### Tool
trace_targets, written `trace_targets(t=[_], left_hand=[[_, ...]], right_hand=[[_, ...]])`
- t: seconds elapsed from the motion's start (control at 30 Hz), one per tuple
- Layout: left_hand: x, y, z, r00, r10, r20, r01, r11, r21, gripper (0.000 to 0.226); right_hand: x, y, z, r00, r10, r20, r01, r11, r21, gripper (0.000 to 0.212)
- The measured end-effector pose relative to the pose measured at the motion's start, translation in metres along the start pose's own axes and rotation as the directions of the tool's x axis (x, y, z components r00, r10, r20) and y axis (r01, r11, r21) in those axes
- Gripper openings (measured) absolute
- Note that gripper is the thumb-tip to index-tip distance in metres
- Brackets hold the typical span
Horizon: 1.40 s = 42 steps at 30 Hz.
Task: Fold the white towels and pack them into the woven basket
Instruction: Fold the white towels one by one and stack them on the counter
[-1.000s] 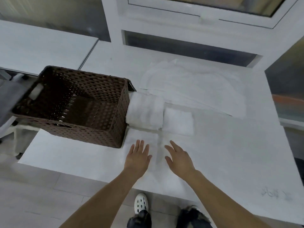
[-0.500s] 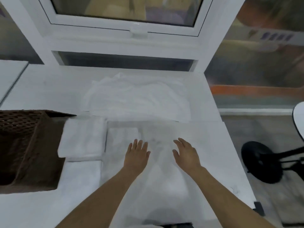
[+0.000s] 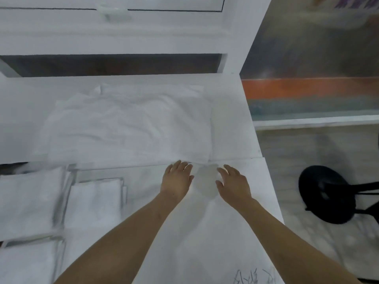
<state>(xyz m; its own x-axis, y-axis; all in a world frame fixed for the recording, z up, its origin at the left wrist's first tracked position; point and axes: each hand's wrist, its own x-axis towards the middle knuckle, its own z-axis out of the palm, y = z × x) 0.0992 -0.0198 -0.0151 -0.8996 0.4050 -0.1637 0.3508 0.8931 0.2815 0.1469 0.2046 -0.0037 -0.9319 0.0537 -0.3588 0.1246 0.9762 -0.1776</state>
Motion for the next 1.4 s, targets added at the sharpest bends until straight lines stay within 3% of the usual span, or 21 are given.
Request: trace_targets(t=[0.3, 0.53, 0.7, 0.87, 1.0, 1.13, 1.4], left_hand=[[0.078, 0.023, 0.037, 0.999, -0.009, -0.047, 0.009, 1.0, 0.004, 0.038], [0.084, 0.027, 0.045, 0.971, -0.03, -0.237, 0.032, 0.999, 0.003, 0.007], [0.079, 0.031, 0.03, 0.97, -0.041, -0.239, 0.025, 0.997, -0.068, 0.03], [0.053, 0.037, -0.029, 0.941, -0.142, -0.307, 0.057, 0.962, -0.269, 0.025], [0.03, 0.034, -0.084, 0.909, -0.242, -0.34, 0.053, 0.875, -0.482, 0.024], [0.007, 0.035, -0.135, 0.896, -0.212, -0.391, -0.062, 0.81, -0.583, 0.02], [-0.051, 0.037, -0.224, 0.889, -0.093, -0.449, -0.202, 0.8, -0.565, 0.019]], right_hand=[[0.032, 0.039, 0.029, 0.991, 0.015, 0.135, -0.02, 0.999, 0.033, 0.08], [0.034, 0.044, 0.036, 0.995, 0.004, 0.1, -0.013, 0.996, 0.093, 0.079], [0.031, 0.043, 0.032, 0.994, 0.004, 0.114, -0.016, 0.994, 0.109, 0.079], [0.034, 0.042, 0.019, 0.984, 0.014, 0.177, -0.044, 0.986, 0.163, 0.079], [0.021, 0.021, -0.008, 0.998, 0.057, 0.009, -0.057, 0.945, 0.321, 0.074], [-0.001, -0.025, -0.041, 0.978, 0.067, -0.199, 0.022, 0.91, 0.415, 0.072], [-0.043, -0.089, -0.086, 0.953, 0.047, -0.298, 0.105, 0.874, 0.475, 0.079]])
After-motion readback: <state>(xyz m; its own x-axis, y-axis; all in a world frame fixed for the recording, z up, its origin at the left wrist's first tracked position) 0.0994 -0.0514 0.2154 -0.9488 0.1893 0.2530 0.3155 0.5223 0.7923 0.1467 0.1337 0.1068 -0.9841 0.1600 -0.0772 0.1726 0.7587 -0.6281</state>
